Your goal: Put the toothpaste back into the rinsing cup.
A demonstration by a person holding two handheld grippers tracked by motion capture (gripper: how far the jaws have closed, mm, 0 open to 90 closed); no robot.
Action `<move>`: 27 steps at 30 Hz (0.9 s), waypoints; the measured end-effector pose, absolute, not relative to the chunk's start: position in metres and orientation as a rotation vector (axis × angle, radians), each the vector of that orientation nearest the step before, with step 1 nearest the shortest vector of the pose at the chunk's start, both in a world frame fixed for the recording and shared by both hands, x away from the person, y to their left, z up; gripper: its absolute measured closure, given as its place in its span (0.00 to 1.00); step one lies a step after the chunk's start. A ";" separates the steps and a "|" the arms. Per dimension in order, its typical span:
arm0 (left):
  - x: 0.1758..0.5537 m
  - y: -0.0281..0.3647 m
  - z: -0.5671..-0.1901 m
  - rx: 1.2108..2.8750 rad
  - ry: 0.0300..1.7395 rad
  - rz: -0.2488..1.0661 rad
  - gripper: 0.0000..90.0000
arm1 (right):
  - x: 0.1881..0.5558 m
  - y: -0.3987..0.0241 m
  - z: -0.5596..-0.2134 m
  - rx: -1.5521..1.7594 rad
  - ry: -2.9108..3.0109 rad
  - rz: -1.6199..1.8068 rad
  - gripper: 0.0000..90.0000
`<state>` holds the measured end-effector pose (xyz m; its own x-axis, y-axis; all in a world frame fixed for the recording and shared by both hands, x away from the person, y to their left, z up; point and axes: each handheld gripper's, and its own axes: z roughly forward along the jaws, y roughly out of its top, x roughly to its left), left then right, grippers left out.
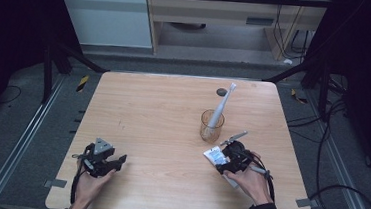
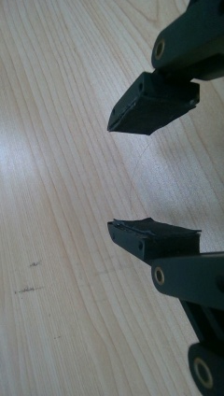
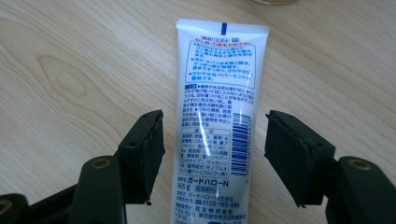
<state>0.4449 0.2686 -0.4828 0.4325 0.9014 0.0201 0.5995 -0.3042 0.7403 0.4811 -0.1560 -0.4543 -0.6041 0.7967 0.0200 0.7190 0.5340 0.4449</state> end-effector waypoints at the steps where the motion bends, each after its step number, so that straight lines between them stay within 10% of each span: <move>1: 0.445 0.269 -0.483 2.022 1.260 0.582 0.49 | 0.481 -0.156 -0.454 1.292 2.585 0.620 0.42; 27: 0.446 0.268 -0.484 2.033 1.263 0.573 0.49 | 0.490 -0.151 -0.470 1.354 2.646 0.509 0.56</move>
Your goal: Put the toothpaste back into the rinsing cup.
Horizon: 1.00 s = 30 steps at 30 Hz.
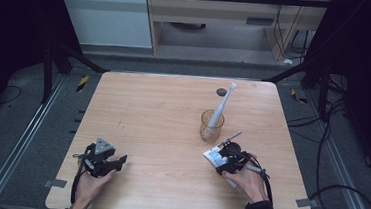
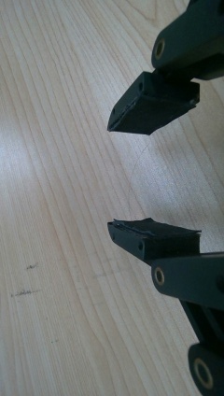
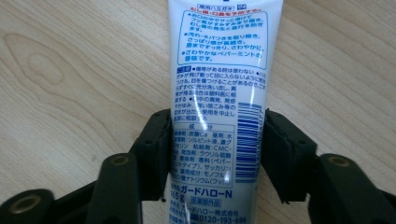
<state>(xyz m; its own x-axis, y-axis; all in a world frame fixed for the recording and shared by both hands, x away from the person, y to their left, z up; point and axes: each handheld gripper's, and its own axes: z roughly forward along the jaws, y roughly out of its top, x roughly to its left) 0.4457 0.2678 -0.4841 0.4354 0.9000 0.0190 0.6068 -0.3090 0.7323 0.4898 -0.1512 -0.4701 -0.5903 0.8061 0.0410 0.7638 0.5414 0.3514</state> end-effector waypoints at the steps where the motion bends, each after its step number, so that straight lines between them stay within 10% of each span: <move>1: 0.446 0.268 -0.484 2.033 1.263 0.573 0.49 | 0.490 -0.151 -0.470 1.354 2.646 0.509 0.56; 9: 0.445 0.268 -0.483 2.031 1.261 0.577 0.49 | 0.486 -0.156 -0.463 1.372 2.629 0.578 0.74; 30: 0.445 0.269 -0.483 2.021 1.268 0.582 0.49 | 0.464 -0.165 -0.410 1.233 2.350 1.152 0.76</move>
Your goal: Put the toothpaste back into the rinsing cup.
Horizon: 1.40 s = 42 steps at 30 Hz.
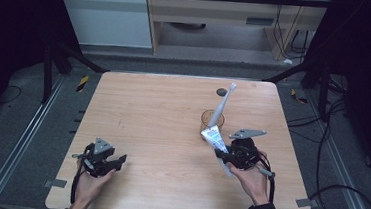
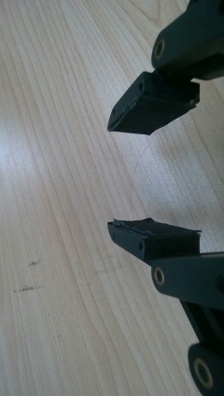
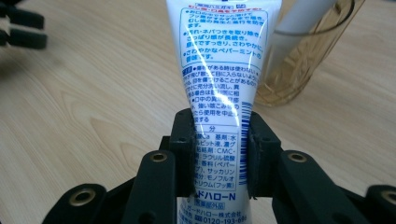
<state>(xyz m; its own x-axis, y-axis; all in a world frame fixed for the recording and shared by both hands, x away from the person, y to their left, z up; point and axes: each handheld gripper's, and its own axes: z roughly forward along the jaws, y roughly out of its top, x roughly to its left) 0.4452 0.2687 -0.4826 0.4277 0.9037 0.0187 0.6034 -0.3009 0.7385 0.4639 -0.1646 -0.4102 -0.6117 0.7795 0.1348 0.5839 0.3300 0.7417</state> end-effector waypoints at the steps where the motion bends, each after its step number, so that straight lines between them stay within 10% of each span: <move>1: 0.445 0.269 -0.483 2.021 1.268 0.581 0.49 | 0.464 -0.165 -0.409 1.236 2.341 1.175 0.76; 42: 0.445 0.275 -0.482 1.984 1.294 0.599 0.48 | 0.537 -0.129 -0.386 1.123 1.743 1.607 0.77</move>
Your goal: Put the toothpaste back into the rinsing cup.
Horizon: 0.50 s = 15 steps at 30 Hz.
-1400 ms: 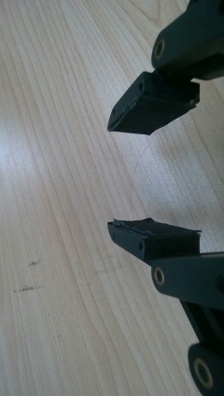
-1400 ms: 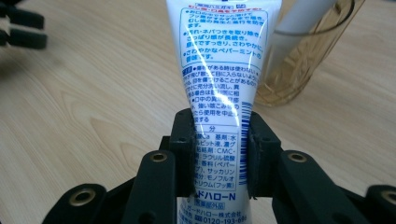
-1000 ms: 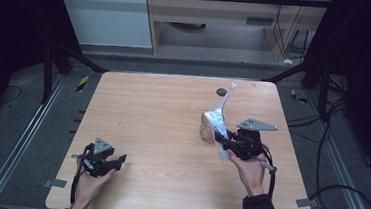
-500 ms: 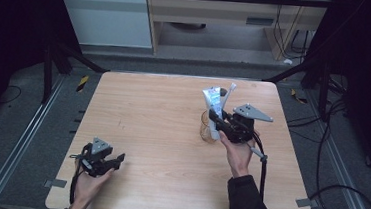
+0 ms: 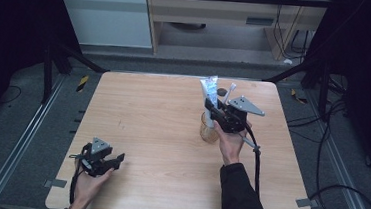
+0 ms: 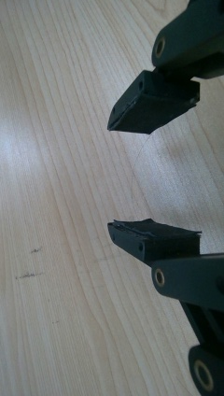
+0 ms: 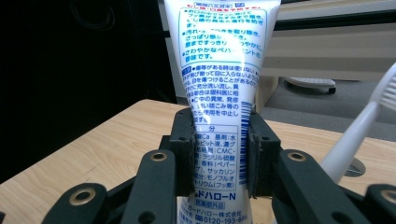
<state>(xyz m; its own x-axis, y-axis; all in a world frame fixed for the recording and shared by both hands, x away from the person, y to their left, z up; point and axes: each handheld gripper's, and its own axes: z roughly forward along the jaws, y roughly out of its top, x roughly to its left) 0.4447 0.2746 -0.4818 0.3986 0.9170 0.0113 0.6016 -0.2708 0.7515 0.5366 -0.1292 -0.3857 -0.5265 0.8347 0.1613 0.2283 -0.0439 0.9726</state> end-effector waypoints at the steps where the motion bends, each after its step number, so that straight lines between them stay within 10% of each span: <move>1: 0.445 0.275 -0.482 1.981 1.295 0.599 0.48 | 0.538 -0.128 -0.387 1.119 1.743 1.603 0.77; 15: 0.445 0.275 -0.482 1.982 1.295 0.598 0.48 | 0.556 -0.125 -0.404 1.109 1.729 1.571 0.77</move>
